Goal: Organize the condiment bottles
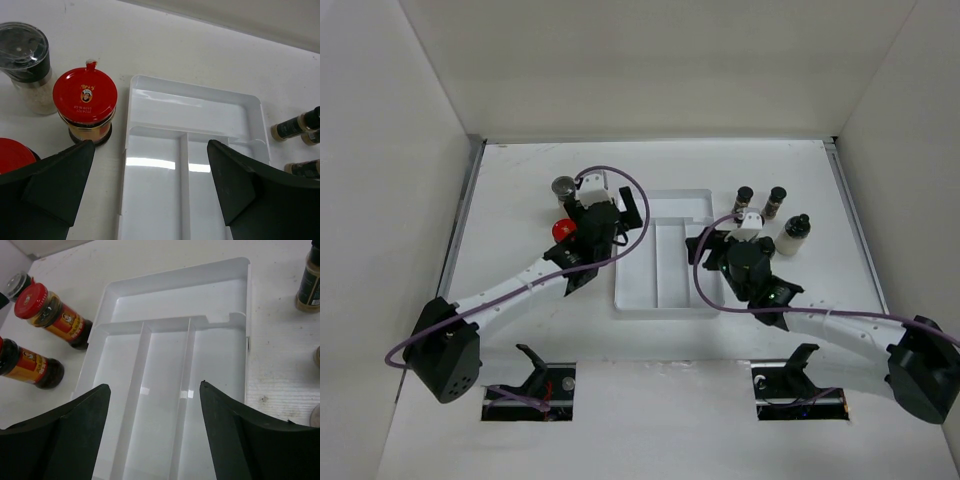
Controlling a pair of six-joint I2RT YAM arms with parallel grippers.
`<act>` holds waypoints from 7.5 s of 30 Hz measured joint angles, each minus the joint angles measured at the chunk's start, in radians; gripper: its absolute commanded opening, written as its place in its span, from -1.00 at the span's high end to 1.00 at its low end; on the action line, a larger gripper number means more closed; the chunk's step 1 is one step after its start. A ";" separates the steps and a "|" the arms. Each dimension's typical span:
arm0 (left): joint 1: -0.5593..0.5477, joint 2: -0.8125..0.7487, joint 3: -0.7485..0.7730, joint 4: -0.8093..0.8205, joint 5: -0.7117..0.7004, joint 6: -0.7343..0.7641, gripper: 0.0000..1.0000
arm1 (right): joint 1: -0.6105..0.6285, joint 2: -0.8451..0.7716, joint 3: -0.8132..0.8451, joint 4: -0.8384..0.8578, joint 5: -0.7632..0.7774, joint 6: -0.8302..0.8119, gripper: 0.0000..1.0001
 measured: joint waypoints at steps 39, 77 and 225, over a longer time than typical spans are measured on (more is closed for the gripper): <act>0.213 0.269 0.135 -0.011 0.021 0.126 -0.76 | -0.006 0.056 0.000 0.024 -0.039 -0.004 -0.75; 0.225 0.354 0.175 -0.024 0.048 0.114 0.42 | -0.019 0.072 0.000 0.026 -0.040 -0.006 -0.82; -0.080 0.674 0.631 -0.052 0.127 0.271 0.28 | -0.245 -0.166 -0.131 0.027 -0.050 0.127 -1.00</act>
